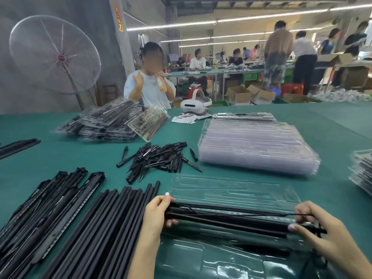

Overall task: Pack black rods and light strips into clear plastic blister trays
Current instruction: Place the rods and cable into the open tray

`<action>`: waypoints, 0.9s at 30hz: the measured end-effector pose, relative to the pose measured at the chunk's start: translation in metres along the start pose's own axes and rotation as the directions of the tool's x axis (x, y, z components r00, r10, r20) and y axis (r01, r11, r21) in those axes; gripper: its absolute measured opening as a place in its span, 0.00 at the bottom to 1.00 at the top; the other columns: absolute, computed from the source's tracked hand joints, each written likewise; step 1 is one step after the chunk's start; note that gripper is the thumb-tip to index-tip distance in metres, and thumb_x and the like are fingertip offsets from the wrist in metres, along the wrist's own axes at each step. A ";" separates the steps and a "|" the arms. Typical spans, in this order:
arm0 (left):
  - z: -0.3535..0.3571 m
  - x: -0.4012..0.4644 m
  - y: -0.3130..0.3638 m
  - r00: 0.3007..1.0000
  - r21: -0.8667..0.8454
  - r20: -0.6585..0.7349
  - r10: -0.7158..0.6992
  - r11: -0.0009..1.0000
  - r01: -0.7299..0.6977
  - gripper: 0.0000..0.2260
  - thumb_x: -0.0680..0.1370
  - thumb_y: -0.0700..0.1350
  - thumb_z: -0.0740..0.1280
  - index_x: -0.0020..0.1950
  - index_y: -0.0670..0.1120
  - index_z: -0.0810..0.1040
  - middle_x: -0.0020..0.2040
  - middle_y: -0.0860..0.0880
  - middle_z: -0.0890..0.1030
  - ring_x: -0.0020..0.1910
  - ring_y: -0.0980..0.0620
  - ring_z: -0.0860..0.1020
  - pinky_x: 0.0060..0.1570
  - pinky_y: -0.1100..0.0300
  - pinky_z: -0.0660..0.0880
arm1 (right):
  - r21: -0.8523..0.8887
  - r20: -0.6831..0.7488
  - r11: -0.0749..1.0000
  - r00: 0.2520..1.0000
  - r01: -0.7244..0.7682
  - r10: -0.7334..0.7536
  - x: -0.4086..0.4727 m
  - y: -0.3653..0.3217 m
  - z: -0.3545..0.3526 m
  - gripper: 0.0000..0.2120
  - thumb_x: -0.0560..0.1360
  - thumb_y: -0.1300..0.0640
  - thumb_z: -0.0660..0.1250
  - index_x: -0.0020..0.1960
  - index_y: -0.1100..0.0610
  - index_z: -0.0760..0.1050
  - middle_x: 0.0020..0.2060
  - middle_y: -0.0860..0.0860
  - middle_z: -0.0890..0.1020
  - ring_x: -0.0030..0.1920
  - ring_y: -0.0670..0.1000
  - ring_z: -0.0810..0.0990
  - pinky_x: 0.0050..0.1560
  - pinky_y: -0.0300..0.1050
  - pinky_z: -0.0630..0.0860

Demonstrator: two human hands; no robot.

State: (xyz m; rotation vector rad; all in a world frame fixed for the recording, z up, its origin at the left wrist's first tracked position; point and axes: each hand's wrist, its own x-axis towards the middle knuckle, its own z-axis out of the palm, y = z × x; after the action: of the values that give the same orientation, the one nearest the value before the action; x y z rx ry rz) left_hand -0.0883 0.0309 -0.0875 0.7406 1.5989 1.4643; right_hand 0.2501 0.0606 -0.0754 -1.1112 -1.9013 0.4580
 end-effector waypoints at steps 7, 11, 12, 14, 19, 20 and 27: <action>0.001 -0.001 0.003 0.994 -0.013 -0.082 0.070 0.997 -0.071 0.08 0.80 0.44 0.63 0.48 0.41 0.78 0.43 0.43 0.79 0.31 0.53 0.76 0.22 0.65 0.70 | 0.024 -0.168 0.999 0.985 0.033 -0.029 0.004 0.007 0.006 0.14 0.64 0.60 0.74 0.28 0.55 0.70 0.26 0.46 0.67 0.27 0.44 0.63 0.30 0.34 0.62; 0.012 0.000 0.010 0.993 -0.011 -0.066 0.094 0.995 -0.095 0.07 0.81 0.43 0.62 0.49 0.40 0.76 0.41 0.45 0.77 0.32 0.53 0.74 0.21 0.67 0.69 | -0.021 -0.174 0.998 0.983 -0.063 0.059 0.002 0.025 0.000 0.06 0.64 0.49 0.73 0.36 0.48 0.77 0.23 0.54 0.72 0.26 0.47 0.65 0.30 0.35 0.65; 0.015 -0.001 0.011 0.992 -0.016 -0.077 0.102 0.994 -0.104 0.07 0.81 0.43 0.62 0.50 0.40 0.75 0.42 0.45 0.77 0.32 0.52 0.73 0.21 0.67 0.69 | -0.072 -0.149 0.995 0.987 -0.075 0.064 0.001 0.029 -0.002 0.07 0.64 0.47 0.73 0.37 0.47 0.77 0.23 0.53 0.73 0.26 0.48 0.66 0.31 0.38 0.67; 0.021 0.000 0.014 0.988 -0.028 -0.084 0.128 0.991 -0.131 0.07 0.81 0.43 0.62 0.52 0.39 0.74 0.43 0.44 0.76 0.30 0.49 0.71 0.20 0.67 0.70 | -0.159 -0.136 0.983 0.988 -0.087 0.066 -0.001 0.033 -0.006 0.09 0.64 0.43 0.72 0.37 0.46 0.77 0.22 0.50 0.72 0.25 0.47 0.66 0.30 0.39 0.66; 0.023 0.002 0.012 0.990 0.001 -0.056 0.131 0.991 -0.131 0.06 0.81 0.42 0.62 0.49 0.40 0.74 0.44 0.43 0.75 0.25 0.49 0.69 0.19 0.67 0.69 | -0.174 -0.182 0.981 0.982 -0.080 0.047 -0.001 0.030 -0.010 0.09 0.67 0.42 0.71 0.34 0.46 0.76 0.21 0.49 0.69 0.23 0.43 0.62 0.25 0.38 0.63; 0.022 0.003 0.012 0.991 0.013 -0.042 0.125 0.992 -0.125 0.06 0.81 0.42 0.62 0.49 0.41 0.74 0.45 0.44 0.76 0.25 0.49 0.69 0.19 0.67 0.69 | -0.184 -0.204 0.980 0.978 -0.071 0.032 -0.001 0.030 -0.011 0.10 0.69 0.43 0.72 0.34 0.46 0.76 0.20 0.49 0.68 0.22 0.43 0.62 0.25 0.36 0.63; 0.003 0.002 0.006 0.997 0.127 0.001 0.082 0.989 -0.082 0.08 0.82 0.44 0.61 0.47 0.43 0.77 0.41 0.45 0.77 0.33 0.52 0.73 0.22 0.67 0.71 | -0.321 -0.156 0.945 0.988 -0.063 0.013 -0.007 0.023 -0.005 0.11 0.66 0.44 0.71 0.32 0.48 0.75 0.21 0.49 0.67 0.24 0.46 0.65 0.27 0.36 0.63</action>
State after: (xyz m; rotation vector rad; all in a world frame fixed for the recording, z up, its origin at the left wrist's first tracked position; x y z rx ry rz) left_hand -0.0876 0.0349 -0.0818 0.8855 1.6945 1.4325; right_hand 0.2678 0.0663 -0.0912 -1.3581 -1.8635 0.0738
